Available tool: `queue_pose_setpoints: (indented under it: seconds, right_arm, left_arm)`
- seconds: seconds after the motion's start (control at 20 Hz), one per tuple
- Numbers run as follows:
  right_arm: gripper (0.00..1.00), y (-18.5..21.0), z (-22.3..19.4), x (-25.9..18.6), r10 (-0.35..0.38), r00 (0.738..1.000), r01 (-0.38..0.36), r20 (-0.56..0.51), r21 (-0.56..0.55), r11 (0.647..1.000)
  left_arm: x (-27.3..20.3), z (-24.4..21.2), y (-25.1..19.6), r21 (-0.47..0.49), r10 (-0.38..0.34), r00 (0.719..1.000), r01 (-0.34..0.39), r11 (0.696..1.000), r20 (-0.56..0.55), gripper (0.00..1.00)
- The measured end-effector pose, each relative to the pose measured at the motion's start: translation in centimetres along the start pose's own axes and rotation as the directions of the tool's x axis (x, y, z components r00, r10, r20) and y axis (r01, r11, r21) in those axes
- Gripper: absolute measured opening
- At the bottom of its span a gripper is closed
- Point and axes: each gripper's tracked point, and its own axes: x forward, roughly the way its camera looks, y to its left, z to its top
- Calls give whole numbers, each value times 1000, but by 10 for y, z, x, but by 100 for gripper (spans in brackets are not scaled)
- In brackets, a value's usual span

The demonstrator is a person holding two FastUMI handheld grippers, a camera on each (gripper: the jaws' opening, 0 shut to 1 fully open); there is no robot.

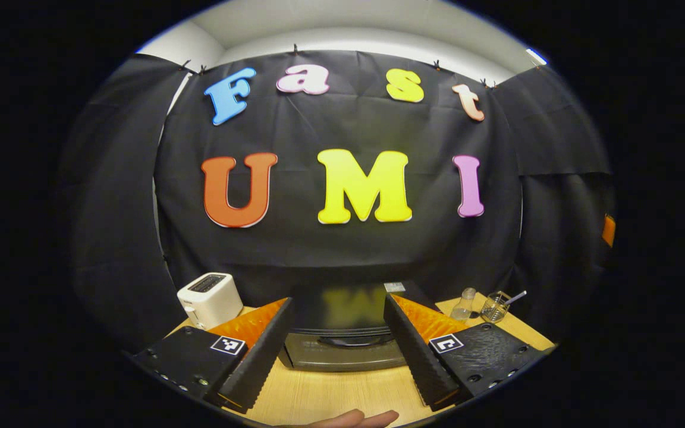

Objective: Open the electric oven with the left hand, put the food in, and close the electric oven.

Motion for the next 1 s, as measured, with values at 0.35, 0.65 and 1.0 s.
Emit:
queue_pose_setpoints:
  seconds: [0.35,0.65,1.0]
  right_arm:
    - [96,-18,-24,4,-18,999,19,-48,17,1000]
    - [100,-8,-33,-2,2,998,-6,-61,-62,998]
    - [100,8,-19,-24,-5,999,3,-42,-41,999]
  left_arm:
    - [81,-68,-14,39,-14,979,23,999,-204,97]
    - [106,-97,-31,27,-58,951,70,997,-304,97]
    - [112,-106,-28,5,-38,954,41,999,-297,96]
